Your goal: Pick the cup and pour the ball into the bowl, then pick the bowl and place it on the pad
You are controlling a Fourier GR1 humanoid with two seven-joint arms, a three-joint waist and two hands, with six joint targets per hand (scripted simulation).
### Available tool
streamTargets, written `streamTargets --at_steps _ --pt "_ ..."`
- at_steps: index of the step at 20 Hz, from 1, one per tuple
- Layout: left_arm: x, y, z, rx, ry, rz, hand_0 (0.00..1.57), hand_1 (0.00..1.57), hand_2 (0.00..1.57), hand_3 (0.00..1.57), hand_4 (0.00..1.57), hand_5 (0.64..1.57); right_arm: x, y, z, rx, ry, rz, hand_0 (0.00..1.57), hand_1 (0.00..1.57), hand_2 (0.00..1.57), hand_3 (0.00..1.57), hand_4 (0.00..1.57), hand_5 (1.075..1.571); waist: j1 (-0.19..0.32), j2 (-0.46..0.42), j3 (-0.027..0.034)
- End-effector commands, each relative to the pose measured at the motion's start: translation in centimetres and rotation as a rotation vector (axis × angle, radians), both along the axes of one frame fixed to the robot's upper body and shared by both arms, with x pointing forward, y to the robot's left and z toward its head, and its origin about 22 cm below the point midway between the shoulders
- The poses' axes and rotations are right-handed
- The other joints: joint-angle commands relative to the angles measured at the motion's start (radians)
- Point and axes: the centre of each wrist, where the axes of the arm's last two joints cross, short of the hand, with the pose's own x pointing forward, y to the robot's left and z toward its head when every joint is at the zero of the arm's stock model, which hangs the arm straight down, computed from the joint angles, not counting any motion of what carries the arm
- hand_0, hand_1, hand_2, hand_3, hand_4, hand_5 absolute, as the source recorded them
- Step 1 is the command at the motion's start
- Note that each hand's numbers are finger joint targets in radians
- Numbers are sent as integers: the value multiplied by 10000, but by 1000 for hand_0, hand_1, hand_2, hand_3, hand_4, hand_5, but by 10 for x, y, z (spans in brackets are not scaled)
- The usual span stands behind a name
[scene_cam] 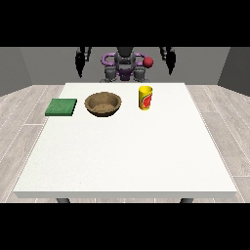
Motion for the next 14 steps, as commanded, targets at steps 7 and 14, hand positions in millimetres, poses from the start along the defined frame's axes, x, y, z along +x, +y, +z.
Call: streamTargets --at_steps 7,14 --pt "22 0 62 -1379 -193 248 0 0 0 0 0 1557 0 -57 41 401 -375 400 0 0 0 0 0 1569 -472 -1860 -12" --pt "19 20 56 -1087 -1257 612 0 0 0 0 0 1547 -1 -88 59 703 -1398 389 0 0 0 0 0 1570 -364 -647 -32"
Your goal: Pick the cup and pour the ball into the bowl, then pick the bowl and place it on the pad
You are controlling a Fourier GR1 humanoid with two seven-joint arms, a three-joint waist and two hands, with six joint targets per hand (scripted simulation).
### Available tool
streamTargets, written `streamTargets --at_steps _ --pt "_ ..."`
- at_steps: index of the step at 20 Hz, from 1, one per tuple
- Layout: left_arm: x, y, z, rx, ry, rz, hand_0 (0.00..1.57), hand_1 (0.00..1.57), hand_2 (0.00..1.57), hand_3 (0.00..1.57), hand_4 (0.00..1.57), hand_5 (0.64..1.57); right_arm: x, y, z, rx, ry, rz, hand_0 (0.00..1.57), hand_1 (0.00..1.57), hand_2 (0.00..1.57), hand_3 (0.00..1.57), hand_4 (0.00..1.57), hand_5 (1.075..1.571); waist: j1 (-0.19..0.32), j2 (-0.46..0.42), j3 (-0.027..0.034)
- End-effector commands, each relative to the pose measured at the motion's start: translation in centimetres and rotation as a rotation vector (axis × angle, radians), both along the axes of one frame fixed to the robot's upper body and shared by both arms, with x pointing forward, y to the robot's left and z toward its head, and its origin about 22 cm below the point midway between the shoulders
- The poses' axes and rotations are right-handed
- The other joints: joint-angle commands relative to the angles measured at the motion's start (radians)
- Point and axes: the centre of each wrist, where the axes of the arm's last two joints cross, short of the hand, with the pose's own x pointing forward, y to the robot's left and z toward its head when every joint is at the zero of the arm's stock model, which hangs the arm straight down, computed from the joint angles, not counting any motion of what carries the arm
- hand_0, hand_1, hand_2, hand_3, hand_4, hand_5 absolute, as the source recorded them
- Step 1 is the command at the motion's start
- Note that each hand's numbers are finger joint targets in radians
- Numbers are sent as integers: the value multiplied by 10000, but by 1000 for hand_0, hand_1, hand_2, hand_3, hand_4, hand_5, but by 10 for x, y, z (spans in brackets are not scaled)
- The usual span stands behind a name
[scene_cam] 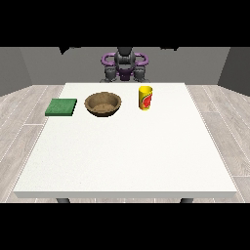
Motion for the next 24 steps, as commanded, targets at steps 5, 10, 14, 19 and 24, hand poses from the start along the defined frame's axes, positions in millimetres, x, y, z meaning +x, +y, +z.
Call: streamTargets --at_steps 5,10,14,19,24 --pt "15 13 -11 36 -1092 219 0 0 0 0 0 1541 8 -17 10 318 -900 47 0 0 0 0 0 1570 -111 1244 -6" --pt "26 25 -33 145 -1756 263 0 0 0 0 0 1529 11 9 -15 236 -1558 320 0 0 0 0 0 1570 -208 2104 -6" --pt "23 13 -75 95 -2057 567 0 0 0 0 0 1526 15 20 -12 210 -1519 362 0 0 0 0 0 1571 -345 2316 -10" --pt "37 -34 -99 259 -2377 518 0 0 0 0 0 1520 32 14 -2 223 -2289 556 0 0 0 0 0 1571 -720 3191 -10" --pt "60 -29 -113 211 -2629 1202 0 0 0 0 0 1530 35 -7 4 266 -2511 820 0 0 0 0 0 1570 -1055 3571 -10"
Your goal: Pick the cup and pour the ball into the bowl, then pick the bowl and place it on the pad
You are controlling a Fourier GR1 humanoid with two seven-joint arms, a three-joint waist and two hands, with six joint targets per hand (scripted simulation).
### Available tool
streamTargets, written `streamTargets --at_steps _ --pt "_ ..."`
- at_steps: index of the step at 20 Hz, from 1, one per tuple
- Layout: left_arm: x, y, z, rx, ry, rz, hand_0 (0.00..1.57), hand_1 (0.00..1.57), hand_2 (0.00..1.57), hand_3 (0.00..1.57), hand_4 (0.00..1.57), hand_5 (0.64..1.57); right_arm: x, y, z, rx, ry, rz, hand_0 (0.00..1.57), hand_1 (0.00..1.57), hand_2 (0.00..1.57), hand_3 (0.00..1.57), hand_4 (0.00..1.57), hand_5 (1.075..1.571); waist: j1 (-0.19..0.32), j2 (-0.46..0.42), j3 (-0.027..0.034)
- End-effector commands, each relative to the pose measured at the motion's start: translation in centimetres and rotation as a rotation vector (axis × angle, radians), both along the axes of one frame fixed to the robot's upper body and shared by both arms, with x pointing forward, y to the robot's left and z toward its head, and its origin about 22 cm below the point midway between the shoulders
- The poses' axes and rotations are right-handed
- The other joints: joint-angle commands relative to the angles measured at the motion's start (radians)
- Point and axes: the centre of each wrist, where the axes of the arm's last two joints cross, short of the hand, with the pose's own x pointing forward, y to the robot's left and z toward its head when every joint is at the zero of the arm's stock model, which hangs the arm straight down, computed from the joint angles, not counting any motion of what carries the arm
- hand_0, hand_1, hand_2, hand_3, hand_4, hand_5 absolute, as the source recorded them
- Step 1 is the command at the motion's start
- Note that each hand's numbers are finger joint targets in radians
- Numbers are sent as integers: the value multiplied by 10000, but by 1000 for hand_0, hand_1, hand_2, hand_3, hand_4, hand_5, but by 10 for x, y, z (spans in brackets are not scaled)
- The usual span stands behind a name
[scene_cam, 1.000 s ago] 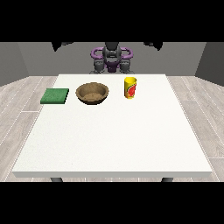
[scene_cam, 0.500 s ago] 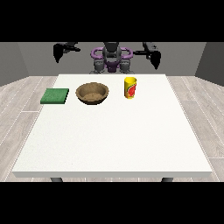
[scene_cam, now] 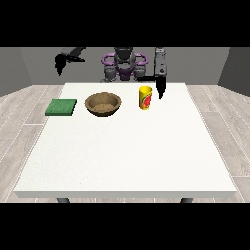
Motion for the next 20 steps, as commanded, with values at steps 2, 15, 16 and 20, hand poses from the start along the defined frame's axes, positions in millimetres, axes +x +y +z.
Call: streamTargets --at_steps 2,15,16,20 --pt "9 5 -22 107 -776 179 0 0 0 0 0 1517 8 -10 -1 208 -819 135 0 0 0 0 0 1570 -82 988 -1" --pt "30 2 -48 393 -255 167 0 0 0 0 0 1524 13 8 -18 112 -218 107 0 0 0 0 0 1571 11 598 -1" --pt "39 20 -41 286 -552 832 0 0 0 0 0 1526 5 25 -4 -154 -667 712 0 0 0 0 0 1571 -644 1065 -8" --pt "48 -15 -33 2092 -487 898 1018 1018 1101 888 1467 776 26 2 2 -44 -1081 557 0 0 0 0 0 1570 -649 1143 7"
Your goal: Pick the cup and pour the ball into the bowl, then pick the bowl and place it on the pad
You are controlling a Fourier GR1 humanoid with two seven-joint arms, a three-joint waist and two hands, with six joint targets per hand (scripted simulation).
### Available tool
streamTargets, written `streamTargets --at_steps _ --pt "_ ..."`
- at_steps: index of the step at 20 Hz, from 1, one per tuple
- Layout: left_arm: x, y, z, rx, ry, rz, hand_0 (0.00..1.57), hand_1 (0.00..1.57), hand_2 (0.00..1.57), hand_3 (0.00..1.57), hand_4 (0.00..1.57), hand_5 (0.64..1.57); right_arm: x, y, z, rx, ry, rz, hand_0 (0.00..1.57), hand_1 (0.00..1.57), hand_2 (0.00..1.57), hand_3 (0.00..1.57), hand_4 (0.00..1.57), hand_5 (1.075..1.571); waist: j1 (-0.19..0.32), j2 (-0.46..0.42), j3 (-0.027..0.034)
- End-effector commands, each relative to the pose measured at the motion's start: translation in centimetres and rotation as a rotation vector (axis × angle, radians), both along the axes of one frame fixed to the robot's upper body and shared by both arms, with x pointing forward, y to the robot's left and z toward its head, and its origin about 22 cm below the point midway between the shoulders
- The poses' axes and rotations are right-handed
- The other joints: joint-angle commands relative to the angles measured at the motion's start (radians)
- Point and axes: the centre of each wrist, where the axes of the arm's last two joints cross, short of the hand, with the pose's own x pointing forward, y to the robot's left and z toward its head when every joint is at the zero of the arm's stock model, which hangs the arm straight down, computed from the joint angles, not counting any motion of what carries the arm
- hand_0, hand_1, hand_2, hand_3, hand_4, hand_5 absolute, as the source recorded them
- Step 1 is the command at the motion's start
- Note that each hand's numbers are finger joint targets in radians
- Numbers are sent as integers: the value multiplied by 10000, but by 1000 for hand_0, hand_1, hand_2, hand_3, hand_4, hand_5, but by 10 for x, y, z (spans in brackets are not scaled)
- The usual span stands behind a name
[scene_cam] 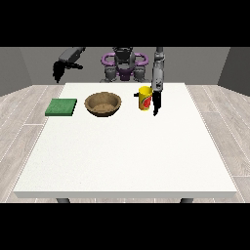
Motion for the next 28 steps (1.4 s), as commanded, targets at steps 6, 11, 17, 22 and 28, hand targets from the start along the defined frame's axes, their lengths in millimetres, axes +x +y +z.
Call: streamTargets --at_steps 6,11,17,22,28 --pt "-14 -31 -21 2608 76 1445 1323 1323 1571 1571 1477 1250 6 -33 28 -384 -429 36 0 0 0 0 0 1570 -712 325 -53" --pt "-5 -27 -8 3154 810 433 1314 1314 1571 1571 1494 1277 -10 -31 -32 -124 885 -701 0 0 0 0 0 1569 235 -1071 -46" --pt "36 78 71 7110 1964 2132 1440 1440 1571 1571 1571 1303 -12 -45 -34 43 2593 -705 0 0 0 0 0 1569 383 -2816 -10" --pt "66 47 110 8445 2043 2228 1473 1473 1571 1571 1571 1278 -3 -59 -39 274 2266 -1073 0 0 0 0 0 1568 729 -2357 -30" --pt "66 8 106 8815 2206 2009 1473 1473 1571 1571 1571 1278 -10 -64 -57 569 2428 -1119 0 0 0 0 0 1568 823 -2525 -46"
